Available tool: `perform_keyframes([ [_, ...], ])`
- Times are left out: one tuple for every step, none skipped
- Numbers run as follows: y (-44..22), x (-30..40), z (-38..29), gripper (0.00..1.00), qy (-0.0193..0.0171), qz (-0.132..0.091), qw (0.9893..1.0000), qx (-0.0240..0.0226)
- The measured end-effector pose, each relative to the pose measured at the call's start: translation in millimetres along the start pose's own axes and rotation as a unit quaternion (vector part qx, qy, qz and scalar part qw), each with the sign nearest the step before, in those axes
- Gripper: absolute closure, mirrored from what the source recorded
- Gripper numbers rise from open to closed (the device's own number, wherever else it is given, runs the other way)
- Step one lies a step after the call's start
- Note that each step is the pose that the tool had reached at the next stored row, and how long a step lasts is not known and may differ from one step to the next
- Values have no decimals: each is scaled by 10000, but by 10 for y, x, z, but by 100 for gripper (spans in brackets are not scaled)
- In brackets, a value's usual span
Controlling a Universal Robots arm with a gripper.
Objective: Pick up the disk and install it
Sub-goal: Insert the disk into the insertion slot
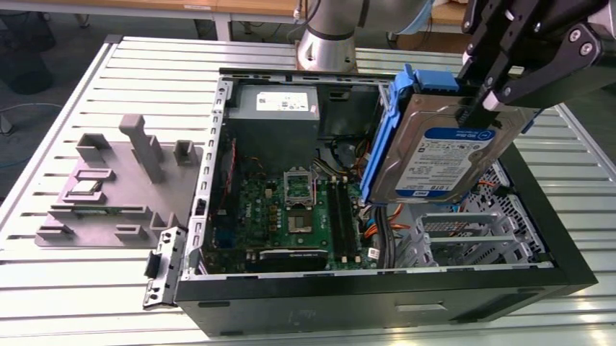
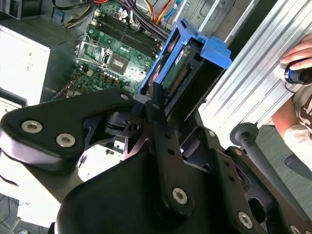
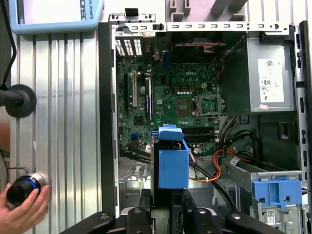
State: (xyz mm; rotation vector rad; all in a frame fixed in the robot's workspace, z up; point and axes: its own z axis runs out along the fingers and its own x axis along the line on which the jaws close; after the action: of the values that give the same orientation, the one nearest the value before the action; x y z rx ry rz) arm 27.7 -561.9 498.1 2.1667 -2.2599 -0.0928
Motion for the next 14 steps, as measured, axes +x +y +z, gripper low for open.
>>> perform_keyframes([
  [-1,0,0,65,0,-1,10000,0],
  [-1,0,0,65,0,0,10000,0],
  [-2,0,1,65,0,0,10000,0],
  [-2,0,4,65,-1,0,10000,0],
  [-2,0,10,65,-2,-1,10000,0],
  [-3,1,15,65,-1,-1,10000,0],
  [-3,2,24,65,-1,-1,10000,0],
  [-4,2,32,65,-1,0,10000,0],
  [-4,2,39,65,-1,-1,10000,0],
  [-5,3,46,65,0,0,10000,0],
  [-5,3,53,65,0,0,10000,0],
  [-6,4,58,65,0,-1,10000,0],
  [-7,4,62,65,0,-1,10000,0],
  [-9,4,66,65,1,-1,10000,0],
])
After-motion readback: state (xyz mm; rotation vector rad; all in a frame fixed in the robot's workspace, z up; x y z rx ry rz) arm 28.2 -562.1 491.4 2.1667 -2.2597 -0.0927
